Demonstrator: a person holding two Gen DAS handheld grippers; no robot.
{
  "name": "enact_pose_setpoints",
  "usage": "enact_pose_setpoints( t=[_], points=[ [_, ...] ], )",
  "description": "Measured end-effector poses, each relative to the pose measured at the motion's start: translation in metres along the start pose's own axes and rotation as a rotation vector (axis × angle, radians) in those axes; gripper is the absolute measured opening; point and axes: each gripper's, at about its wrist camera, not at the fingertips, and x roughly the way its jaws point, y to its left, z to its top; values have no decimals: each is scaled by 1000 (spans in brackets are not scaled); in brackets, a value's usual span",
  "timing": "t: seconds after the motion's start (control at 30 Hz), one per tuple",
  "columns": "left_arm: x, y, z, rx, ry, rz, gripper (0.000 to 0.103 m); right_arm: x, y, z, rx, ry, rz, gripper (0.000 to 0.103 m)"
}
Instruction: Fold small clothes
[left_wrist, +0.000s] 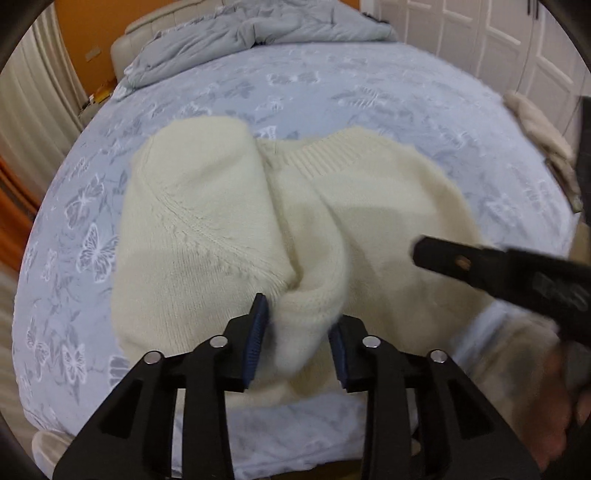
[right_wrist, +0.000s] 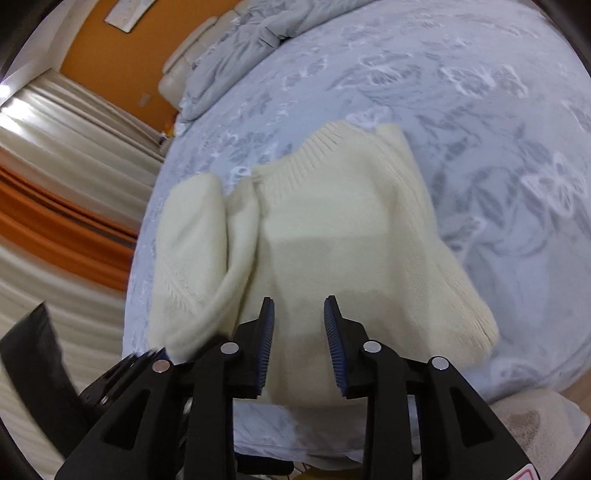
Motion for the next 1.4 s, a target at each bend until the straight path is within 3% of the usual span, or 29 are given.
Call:
enact_pose_setpoints(
  t=[0.03,0.07,0.13,0.3,0.47,0.57,0.6,0.63,0.7,0.8,0.83,0.9,0.97,1.07,1.13,1.23,1.4],
  points=[
    [-10,9,-2,-21,-20,-30,47,-1,8,0,-19,-4,13,50],
    [-24,20,-8,-51,-40,-63,66,-2,15,1,-28,-3,41,57],
    [-47,42,-23,-104,-76,-46,79,0,31,3,-31,13,101,74],
    [-61,74,-52,-127,-56,26,79,23,61,2,-10,124,157,79],
    [-66,109,-78,-254,0,9,79,69,98,-6,-65,269,43,79],
    [-70,116,-87,-266,-7,28,79,83,125,-10,-159,268,-46,69],
    [-71,117,-89,-263,-10,34,79,85,137,-10,-215,258,-94,52],
    [-72,118,-90,-262,-11,40,79,85,144,-9,-241,260,-110,29],
    [-76,119,-90,-270,-13,34,79,74,159,1,-270,252,-59,20],
    [-82,116,-85,-257,-36,35,79,19,177,24,-237,146,141,17],
    [-83,116,-82,-252,-42,36,80,-5,172,32,-205,93,196,17],
    [-84,112,-76,-245,-54,29,80,-39,148,41,-160,0,226,17],
    [-80,108,-73,-238,-52,14,82,-55,89,42,-79,-46,155,17],
    [-66,92,-68,-209,-32,6,82,-23,-6,28,84,55,-33,17],
    [-57,79,-64,-190,-16,-5,82,-9,-40,13,150,103,-68,17],
    [-42,53,-57,-117,-4,-9,82,-13,-49,4,192,92,32,18],
    [-16,29,-46,-49,-1,31,82,-13,-41,7,175,100,76,24]
  ],
)
